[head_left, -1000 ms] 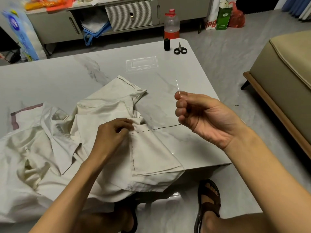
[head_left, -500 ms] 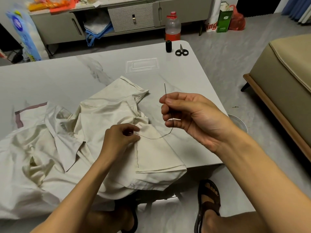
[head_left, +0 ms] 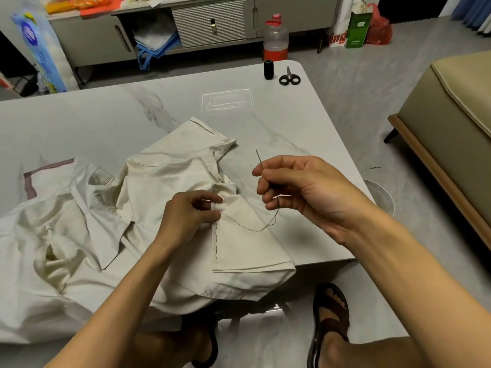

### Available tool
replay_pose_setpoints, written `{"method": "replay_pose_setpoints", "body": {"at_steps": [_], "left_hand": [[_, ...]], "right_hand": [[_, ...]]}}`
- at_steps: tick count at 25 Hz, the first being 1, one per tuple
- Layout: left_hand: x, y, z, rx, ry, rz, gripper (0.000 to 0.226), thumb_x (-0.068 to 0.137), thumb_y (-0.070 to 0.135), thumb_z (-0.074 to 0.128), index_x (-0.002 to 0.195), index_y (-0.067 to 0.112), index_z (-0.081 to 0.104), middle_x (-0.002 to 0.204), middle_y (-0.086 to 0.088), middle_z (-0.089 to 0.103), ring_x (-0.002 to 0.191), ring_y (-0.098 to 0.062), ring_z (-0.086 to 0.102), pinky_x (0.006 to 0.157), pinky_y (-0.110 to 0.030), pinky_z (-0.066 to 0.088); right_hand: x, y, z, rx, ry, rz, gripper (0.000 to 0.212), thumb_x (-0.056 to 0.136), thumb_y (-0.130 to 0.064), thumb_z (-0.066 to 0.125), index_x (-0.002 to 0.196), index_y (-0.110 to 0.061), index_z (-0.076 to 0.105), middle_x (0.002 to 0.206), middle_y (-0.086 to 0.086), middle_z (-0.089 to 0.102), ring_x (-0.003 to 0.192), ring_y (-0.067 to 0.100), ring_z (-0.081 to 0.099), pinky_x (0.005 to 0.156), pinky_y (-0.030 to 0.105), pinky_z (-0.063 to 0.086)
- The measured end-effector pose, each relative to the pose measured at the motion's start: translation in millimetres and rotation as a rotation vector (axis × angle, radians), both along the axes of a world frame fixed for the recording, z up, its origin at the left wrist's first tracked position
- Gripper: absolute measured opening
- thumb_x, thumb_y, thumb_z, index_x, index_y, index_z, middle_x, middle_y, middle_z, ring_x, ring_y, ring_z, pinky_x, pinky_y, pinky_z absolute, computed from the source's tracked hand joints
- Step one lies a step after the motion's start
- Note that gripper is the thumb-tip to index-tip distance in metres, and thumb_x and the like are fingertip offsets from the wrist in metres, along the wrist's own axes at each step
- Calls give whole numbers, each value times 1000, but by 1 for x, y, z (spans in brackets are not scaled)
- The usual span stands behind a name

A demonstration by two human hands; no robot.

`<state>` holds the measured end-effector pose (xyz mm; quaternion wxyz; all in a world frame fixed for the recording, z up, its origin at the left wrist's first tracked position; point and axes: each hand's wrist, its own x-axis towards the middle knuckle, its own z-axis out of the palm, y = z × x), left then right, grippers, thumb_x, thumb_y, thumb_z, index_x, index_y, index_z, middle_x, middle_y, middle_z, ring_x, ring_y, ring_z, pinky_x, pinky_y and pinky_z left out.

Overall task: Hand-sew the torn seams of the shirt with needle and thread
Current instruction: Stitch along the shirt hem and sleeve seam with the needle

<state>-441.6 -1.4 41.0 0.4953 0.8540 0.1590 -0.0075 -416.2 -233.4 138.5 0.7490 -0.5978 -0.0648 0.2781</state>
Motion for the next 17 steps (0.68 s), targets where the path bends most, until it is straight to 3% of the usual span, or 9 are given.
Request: {"method": "replay_pose_setpoints", "body": {"at_steps": [4,7,11,17], "left_hand": [[1,5,6,-120,-45,-12,24,75,4,83,88,24,80,72,5,66,72,-10,63,75,-31,54],[0,2,13,-206,-67,-50,29,72,-3,83,92,18,80,80,-2,68,79,-6,66,72,-25,56],[-2,5,17,-255,-51,-62,35,71,-5,83,96,19,79,81,3,75,86,-9,72,73,-26,58],[3,11,22,-313,-14,-85,40,71,-7,82,101,20,77,93,3,78,78,-21,75,78,-31,61]], "right_hand": [[5,14,-20,-234,-181,-25,19,92,2,53,100,-2,70,72,10,68,60,17,61,56,22,51],[7,24,-33,-389,-310,-27,25,89,2,52,96,-10,73,68,7,69,56,17,61,55,23,50],[9,42,-51,-680,-568,62,29,88,-8,55,98,-25,75,60,-3,68,50,5,57,62,22,49],[12,54,-64,-765,-690,136,29,91,-16,57,109,-31,75,55,-8,59,59,5,55,59,17,40]]}}
